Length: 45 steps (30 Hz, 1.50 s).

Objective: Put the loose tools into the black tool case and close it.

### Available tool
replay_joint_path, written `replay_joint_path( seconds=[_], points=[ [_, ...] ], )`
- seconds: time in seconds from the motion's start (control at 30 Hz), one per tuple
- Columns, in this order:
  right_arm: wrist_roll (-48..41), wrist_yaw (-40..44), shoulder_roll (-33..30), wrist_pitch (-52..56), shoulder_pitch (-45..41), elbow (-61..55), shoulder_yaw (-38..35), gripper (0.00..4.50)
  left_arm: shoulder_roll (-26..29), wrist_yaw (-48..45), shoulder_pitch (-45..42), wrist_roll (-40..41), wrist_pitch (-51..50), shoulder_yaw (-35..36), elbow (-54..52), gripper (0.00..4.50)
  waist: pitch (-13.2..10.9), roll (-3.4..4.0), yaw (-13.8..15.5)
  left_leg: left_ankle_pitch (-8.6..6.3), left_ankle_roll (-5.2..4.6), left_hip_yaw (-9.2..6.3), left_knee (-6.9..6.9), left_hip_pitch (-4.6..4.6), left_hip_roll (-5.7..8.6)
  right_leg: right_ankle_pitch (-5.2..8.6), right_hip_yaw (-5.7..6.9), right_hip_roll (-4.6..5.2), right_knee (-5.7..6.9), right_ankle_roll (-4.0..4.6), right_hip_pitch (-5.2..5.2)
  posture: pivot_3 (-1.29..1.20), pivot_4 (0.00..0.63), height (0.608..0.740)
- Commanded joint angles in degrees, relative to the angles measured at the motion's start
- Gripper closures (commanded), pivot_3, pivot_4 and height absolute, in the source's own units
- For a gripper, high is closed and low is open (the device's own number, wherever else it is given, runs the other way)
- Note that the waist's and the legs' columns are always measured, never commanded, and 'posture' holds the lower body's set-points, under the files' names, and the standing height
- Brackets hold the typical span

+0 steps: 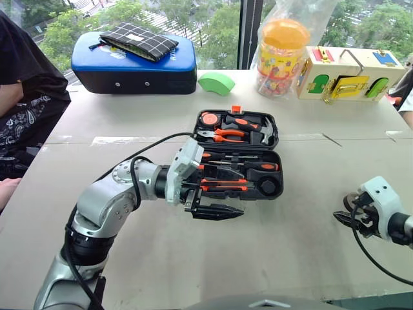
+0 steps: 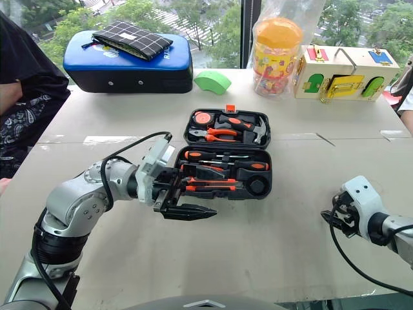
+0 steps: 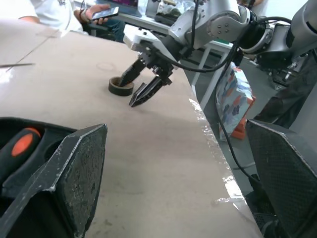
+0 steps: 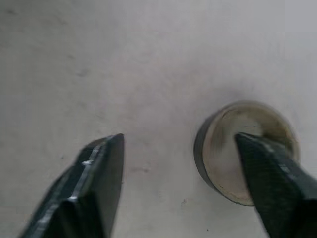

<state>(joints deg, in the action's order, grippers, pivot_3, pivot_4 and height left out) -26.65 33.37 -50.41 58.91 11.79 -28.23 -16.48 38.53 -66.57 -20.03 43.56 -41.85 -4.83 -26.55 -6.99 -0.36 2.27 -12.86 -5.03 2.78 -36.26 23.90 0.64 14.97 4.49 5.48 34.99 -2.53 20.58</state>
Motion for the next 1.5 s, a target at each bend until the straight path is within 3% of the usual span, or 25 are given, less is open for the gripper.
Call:
replay_joint_path(
  seconds=[0.03,0.13,0.27,0.37,0.47,0.57,0.7,0.87,1.03,1.37,1.5],
  points=[
    [2.29,-1.15,-1.56,1.79,-1.52,3.33,1.35,3.05,0.43,2.52,0.29,1.72,-0.22,1.94,-3.75,0.0,0.04,-0.08,-0.07,0.0,0.0,0.0,-0.01,-0.01,-0.01,0.0,0.0,0.0,0.0,0.0,-0.02,0.0,0.15,0.74],
    [1.94,-0.26,-1.99,0.95,-1.87,3.15,1.24,4.45,0.95,3.48,1.08,1.94,-0.21,2.22,-4.37,0.0,0.04,-0.12,0.03,-0.14,-0.21,0.0,-0.09,-0.08,0.0,0.0,-0.01,0.02,-0.04,0.0,-0.17,0.0,0.15,0.74],
    [-1.7,4.06,-2.67,-2.6,-3.38,-3.71,-0.79,4.45,1.01,5.29,1.07,2.04,-0.58,2.61,-3.86,0.0,-0.09,-0.09,0.05,-0.29,-0.01,-0.01,-0.17,-0.07,0.05,-0.01,-0.01,0.09,-0.05,-0.01,-0.2,0.0,0.15,0.74],
    [-6.21,5.68,-2.89,-0.44,-9.1,-8.66,0.16,4.45,2.22,5.72,3.08,2.36,-0.68,4.24,-3.98,0.0,-0.22,0.1,-0.37,-0.18,0.13,-0.02,-0.13,-0.08,0.0,-0.03,0.0,0.04,-0.02,-0.05,-0.16,0.0,0.15,0.74],
    [-8.28,3.14,0.63,4.1,-23.59,-10.03,9.14,4.45,3.77,6.78,7.93,2.85,-0.42,7.62,-5.38,0.0,-0.27,0.08,-1.67,-0.03,0.09,-0.01,0.0,-0.11,-0.19,-0.03,-0.02,-0.17,-0.03,-0.05,-0.09,0.0,0.15,0.74],
    [-4.57,0.33,7.28,7.09,-38.02,-5.26,22.64,4.45,4.24,8.13,13.78,1.29,2.04,10.48,-7.02,0.0,-0.3,-0.09,-2.33,-0.02,0.3,-0.01,0.11,-0.15,-0.35,-0.03,-0.05,-0.34,-0.02,-0.03,0.01,0.0,0.15,0.74],
    [0.45,-1.06,11.35,8.1,-46.62,1.3,33.27,4.45,4.5,10.62,17.18,1.76,2.49,12.24,-9.69,0.0,-0.38,-0.13,-0.92,-0.01,0.38,-0.1,0.15,-0.03,-0.36,-0.02,0.06,-0.29,-0.04,0.02,0.09,0.0,0.15,0.74],
    [-0.68,1.52,11.29,11.39,-49.08,1.75,36.38,4.45,5.31,12.75,19.37,0.64,2.95,13.38,-10.97,0.0,-0.38,-0.13,-0.75,-0.21,0.46,-0.06,0.1,0.02,0.03,-0.03,0.0,0.07,-0.09,0.02,0.07,0.0,0.15,0.74],
    [-5.66,4.8,11.4,17.09,-49.79,-2.03,36.13,4.45,7.59,6.66,31.47,0.38,8.4,22.9,-10.72,0.0,-0.39,-0.11,-2.54,-0.22,0.5,-0.03,0.17,-0.07,-0.06,-0.04,-0.01,0.03,-0.02,0.0,0.09,0.0,0.15,0.74],
    [-3.23,7.5,10.82,12.61,-48.46,5.33,40.39,4.45,6.43,5.43,37.17,-1.68,14.43,23.48,-9.6,0.0,-0.43,-0.01,-2.5,-0.19,0.61,-0.05,0.26,-0.07,-0.09,-0.03,0.14,0.1,-0.06,0.02,0.11,0.0,0.15,0.74],
    [-3.87,9.95,9.15,11.85,-48.04,4.17,40.23,2.7,6.45,5.03,37.76,-2.32,15.91,23.57,-8.36,0.0,-0.42,-0.03,-2.51,-0.19,0.61,-0.06,0.3,-0.08,-0.11,-0.03,0.19,0.1,-0.06,0.02,0.13,0.0,0.15,0.74]
  ],
)
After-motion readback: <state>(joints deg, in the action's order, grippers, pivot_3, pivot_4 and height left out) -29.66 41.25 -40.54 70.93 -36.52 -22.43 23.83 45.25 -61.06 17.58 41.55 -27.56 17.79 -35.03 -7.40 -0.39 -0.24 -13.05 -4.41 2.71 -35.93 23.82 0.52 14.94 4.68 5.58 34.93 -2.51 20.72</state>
